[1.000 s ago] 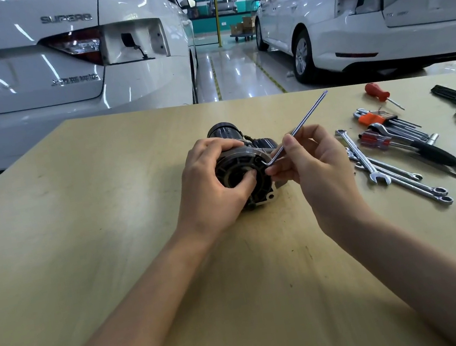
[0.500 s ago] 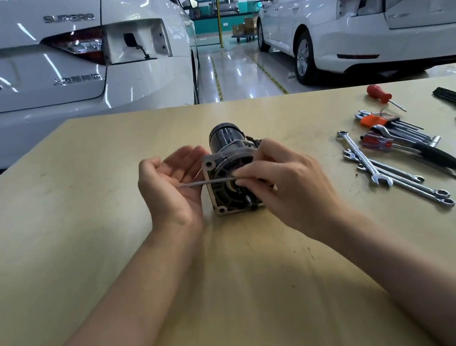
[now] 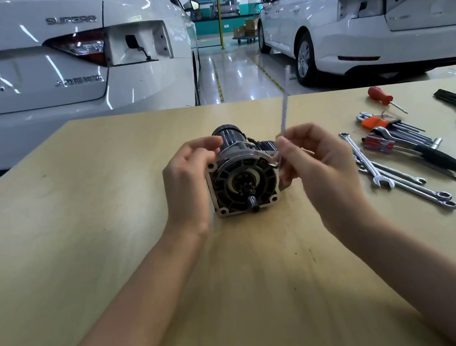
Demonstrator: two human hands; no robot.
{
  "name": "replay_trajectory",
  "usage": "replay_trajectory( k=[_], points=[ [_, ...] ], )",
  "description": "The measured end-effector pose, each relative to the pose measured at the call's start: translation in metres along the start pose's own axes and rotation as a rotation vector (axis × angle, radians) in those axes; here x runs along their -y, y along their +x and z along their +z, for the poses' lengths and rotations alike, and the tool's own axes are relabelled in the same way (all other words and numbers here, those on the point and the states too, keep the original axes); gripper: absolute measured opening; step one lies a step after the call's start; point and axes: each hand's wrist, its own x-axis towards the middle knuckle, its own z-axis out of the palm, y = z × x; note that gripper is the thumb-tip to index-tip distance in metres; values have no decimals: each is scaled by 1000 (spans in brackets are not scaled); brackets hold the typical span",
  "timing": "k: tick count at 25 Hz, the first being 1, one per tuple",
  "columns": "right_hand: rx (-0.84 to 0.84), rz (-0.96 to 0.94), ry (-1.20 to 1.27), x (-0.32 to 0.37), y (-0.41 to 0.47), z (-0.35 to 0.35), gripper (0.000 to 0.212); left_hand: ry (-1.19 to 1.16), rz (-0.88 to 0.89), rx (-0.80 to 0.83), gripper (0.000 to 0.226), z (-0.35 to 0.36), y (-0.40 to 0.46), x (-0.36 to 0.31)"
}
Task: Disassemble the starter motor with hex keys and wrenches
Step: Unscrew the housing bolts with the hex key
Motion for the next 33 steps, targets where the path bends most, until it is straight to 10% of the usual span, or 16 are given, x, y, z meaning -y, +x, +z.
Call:
replay_trajectory(
  k=[7,22,28,33],
  points=[
    [-88,428,399,-1,3,-1,13,449,249,98,29,6,-11,10],
    [-99,383,432,2,-2,1,17,474,278,91,31,6,-9,11],
    [54,-111,-163,-2,-2,3,16,478,267,99,30,6,-10,9],
    [193,-603,-661,-14,-4,5,8,-214,-136,-39,44,-1,0,2]
  ],
)
